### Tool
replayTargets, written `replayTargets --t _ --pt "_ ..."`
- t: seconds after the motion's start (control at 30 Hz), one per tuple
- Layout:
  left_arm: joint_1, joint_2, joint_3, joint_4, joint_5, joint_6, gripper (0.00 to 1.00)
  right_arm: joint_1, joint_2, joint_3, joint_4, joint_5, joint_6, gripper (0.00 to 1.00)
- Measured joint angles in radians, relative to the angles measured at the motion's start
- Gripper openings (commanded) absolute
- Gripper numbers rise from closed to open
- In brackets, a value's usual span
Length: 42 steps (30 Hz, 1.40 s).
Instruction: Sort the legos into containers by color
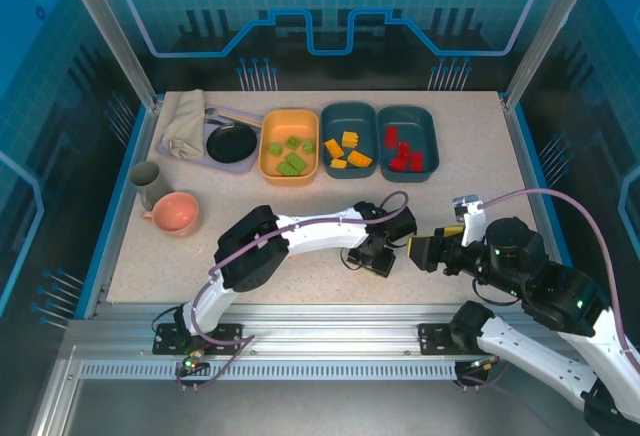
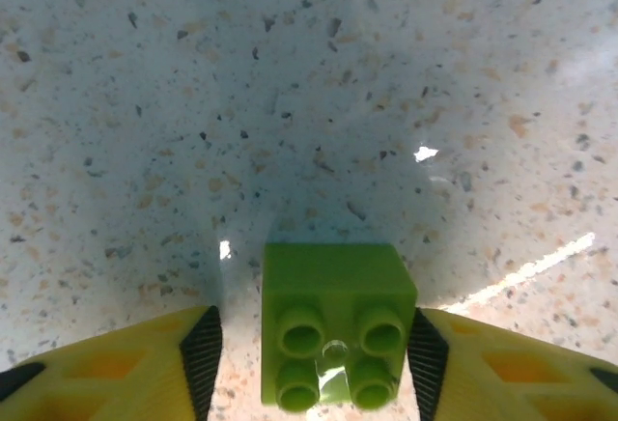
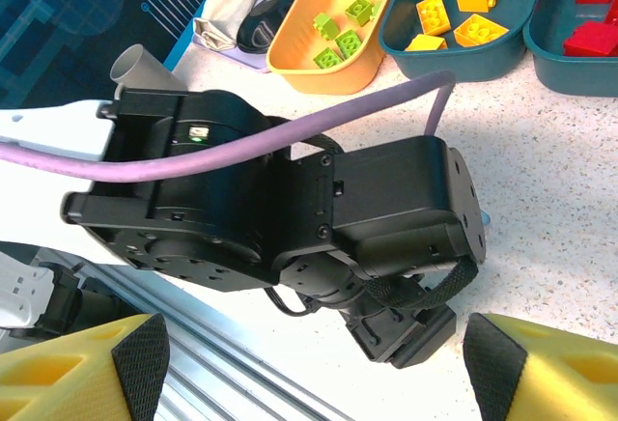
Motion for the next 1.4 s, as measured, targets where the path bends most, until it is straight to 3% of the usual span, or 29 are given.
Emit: replayTargets --t 0.2,0.47,0.57,0.73,0.9,1.13,1.4 --pt "-0.001 0.006 0.007 -0.01 -0.027 0.0 0.31 0.0 0.005 0.0 0.001 0.0 0.0 0.82" --pt "0.041 -0.032 -0.011 -0.014 -0.053 -0.014 0.31 0.0 0.056 0.005 0.005 -0.012 -0.01 0.82" --pt "0.122 -0.116 -0.045 -0.014 -0.053 -0.03 0.31 0.0 0.119 0.012 0.028 -0.037 -0.031 0.81" --pt "0.332 -0.278 -0.062 -0.006 -0.052 -0.032 0.31 0.002 0.284 0.024 0.138 -0.097 -0.072 0.81" --pt "0.534 -0.321 -0.046 0.008 -0.049 -0.031 0.31 0.003 0.495 0.074 0.272 -0.153 -0.113 0.81" --pt "0.715 -0.169 0.123 0.014 -0.042 -0.029 0.31 -0.032 0.774 0.185 0.475 -0.224 -0.125 0.81" --pt "0.824 0.098 0.414 0.01 -0.046 -0.035 0.33 -0.084 0.941 0.277 0.625 -0.288 -0.117 0.81"
